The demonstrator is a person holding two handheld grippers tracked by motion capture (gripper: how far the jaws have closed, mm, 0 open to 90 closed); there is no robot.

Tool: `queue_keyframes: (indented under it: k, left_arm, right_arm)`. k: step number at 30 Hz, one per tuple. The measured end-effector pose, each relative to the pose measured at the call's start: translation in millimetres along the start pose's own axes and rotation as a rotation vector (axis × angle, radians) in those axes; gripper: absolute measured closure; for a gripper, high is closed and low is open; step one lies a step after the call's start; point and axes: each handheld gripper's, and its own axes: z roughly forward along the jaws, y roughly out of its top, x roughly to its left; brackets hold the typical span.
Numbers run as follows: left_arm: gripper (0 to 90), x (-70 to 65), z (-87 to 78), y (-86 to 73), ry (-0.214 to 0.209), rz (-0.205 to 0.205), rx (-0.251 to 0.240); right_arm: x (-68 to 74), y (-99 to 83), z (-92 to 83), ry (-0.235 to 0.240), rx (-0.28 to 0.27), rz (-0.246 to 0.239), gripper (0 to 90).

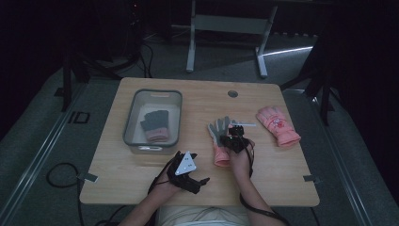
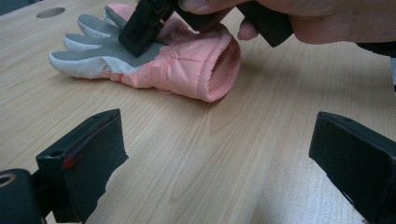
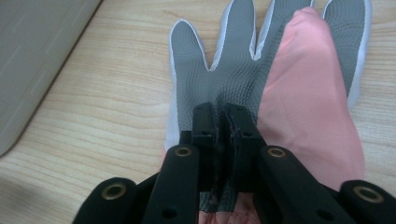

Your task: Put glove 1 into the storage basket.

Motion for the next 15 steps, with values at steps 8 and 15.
queue_keyframes:
  k: [8, 15]
  left_arm:
    - [3.1, 0.7, 0.1, -1.3, -0.004, -0.002, 0.0]
    - [3.1, 1.2, -0.1, -1.6, -0.009, 0.0, 0.0]
  right_arm:
    - [-0.1, 13.7, -30.2, 0.036, -0.057, -0.084, 64.5]
    - [-39.2, 20.7, -57.4, -0.006, -0.095, -0.164, 63.4]
